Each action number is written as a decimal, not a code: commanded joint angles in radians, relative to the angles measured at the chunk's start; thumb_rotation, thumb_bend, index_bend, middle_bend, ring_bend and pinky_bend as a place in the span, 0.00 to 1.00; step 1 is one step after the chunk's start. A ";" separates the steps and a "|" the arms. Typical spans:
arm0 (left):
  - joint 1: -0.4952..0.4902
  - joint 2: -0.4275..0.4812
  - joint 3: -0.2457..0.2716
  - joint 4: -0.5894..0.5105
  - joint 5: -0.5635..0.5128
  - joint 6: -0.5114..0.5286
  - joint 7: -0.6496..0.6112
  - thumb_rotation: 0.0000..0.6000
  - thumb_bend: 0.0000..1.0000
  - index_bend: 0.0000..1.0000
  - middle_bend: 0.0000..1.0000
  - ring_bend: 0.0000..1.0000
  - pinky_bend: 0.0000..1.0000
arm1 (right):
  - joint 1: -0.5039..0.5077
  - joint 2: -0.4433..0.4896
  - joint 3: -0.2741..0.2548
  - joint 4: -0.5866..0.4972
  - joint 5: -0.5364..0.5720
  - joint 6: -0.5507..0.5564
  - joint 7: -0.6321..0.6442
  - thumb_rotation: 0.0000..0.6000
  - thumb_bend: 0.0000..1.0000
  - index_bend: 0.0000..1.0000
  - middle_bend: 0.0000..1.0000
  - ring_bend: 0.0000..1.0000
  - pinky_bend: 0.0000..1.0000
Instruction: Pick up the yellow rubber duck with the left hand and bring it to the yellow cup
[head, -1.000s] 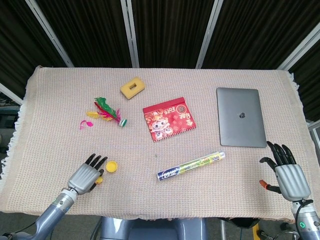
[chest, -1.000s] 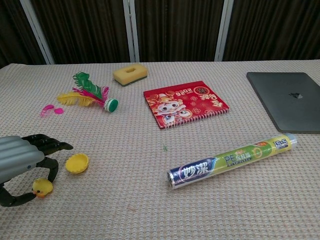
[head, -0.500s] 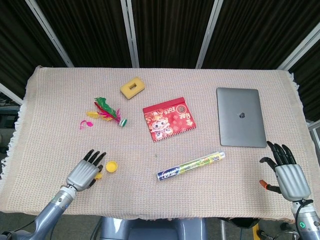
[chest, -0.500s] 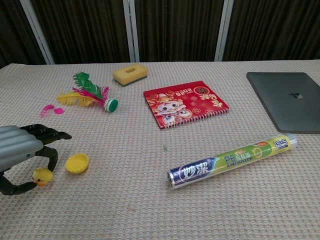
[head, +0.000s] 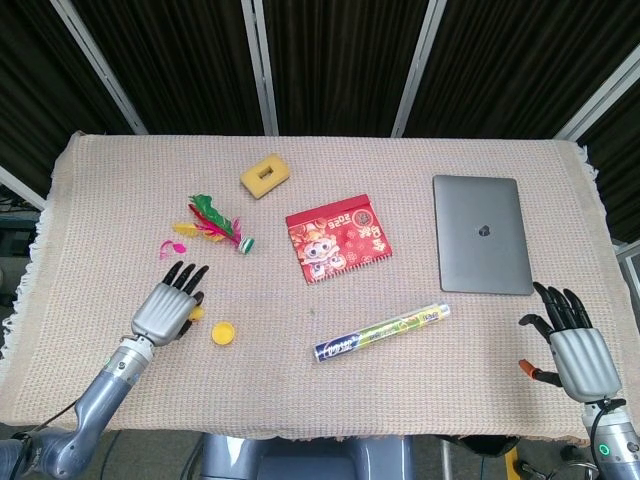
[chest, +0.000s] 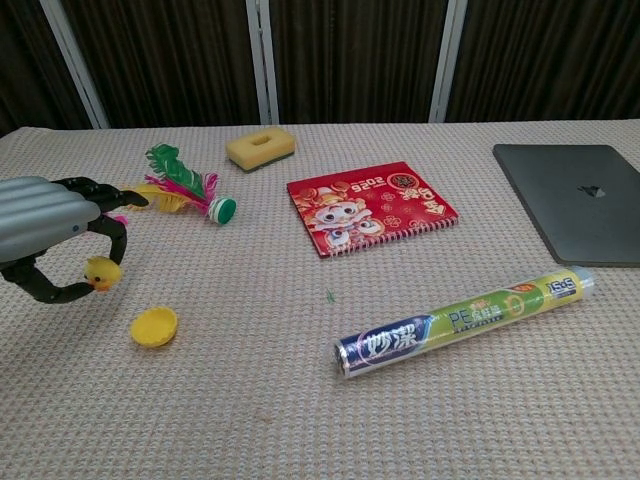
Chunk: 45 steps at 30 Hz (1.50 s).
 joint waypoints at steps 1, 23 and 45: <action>-0.016 -0.028 -0.009 0.012 -0.016 -0.007 0.013 1.00 0.39 0.45 0.00 0.00 0.00 | 0.000 0.000 0.000 0.000 0.001 -0.001 0.002 1.00 0.00 0.38 0.00 0.00 0.00; -0.035 -0.118 0.038 0.008 -0.023 0.010 0.052 1.00 0.40 0.45 0.00 0.00 0.00 | 0.000 0.002 0.000 -0.002 0.003 -0.002 0.007 1.00 0.00 0.38 0.00 0.00 0.00; -0.033 -0.126 0.067 0.019 -0.028 0.016 0.050 1.00 0.39 0.44 0.00 0.00 0.00 | 0.000 0.002 0.000 0.000 0.000 0.001 0.007 1.00 0.00 0.38 0.00 0.00 0.00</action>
